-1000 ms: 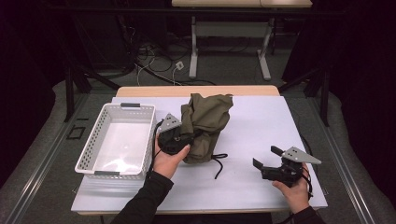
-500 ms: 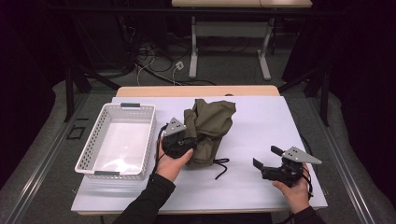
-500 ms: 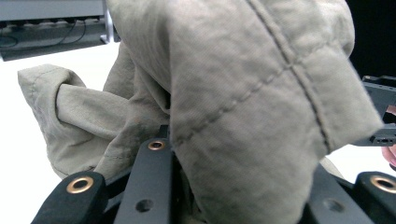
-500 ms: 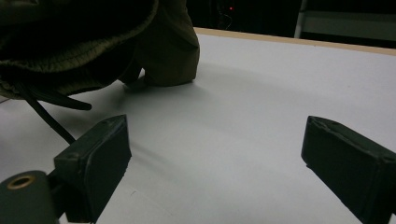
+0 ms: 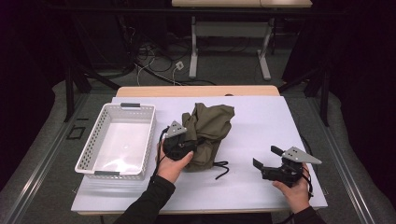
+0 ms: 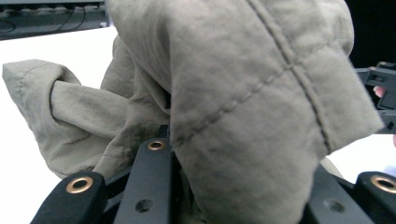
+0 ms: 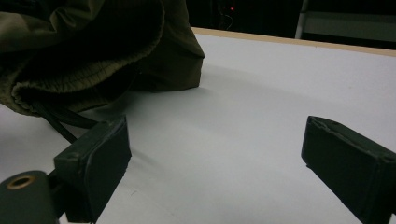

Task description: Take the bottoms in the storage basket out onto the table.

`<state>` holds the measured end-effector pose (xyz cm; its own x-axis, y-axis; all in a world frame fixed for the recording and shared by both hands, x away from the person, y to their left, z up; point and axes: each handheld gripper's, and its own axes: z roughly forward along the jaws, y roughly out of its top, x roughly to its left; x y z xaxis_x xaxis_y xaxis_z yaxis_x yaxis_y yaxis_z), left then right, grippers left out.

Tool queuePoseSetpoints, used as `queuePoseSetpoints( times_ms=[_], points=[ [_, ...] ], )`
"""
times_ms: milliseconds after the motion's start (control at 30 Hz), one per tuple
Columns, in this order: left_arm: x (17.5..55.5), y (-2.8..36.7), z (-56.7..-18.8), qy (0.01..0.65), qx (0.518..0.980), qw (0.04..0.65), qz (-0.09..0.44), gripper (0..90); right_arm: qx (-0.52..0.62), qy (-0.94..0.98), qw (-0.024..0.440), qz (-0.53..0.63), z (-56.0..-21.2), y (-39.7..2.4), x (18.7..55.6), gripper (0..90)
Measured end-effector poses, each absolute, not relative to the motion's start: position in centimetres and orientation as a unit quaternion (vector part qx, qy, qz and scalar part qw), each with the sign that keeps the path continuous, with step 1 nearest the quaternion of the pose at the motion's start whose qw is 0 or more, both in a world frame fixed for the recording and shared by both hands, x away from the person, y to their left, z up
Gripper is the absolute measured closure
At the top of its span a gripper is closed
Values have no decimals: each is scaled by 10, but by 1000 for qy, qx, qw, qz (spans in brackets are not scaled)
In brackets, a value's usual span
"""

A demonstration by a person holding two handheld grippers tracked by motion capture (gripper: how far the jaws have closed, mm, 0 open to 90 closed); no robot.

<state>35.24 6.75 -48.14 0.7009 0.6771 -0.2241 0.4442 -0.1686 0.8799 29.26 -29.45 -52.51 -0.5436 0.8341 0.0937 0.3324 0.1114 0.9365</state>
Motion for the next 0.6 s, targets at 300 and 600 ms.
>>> queuePoseSetpoints(
  times_ms=[300,600],
  points=[
    [358,67,-497,382,763,511,103,703,415,707,239,521,-525,-296,293,80],
    [361,64,-505,387,768,501,97,701,415,707,238,522,-526,-296,293,80]
  ],
)
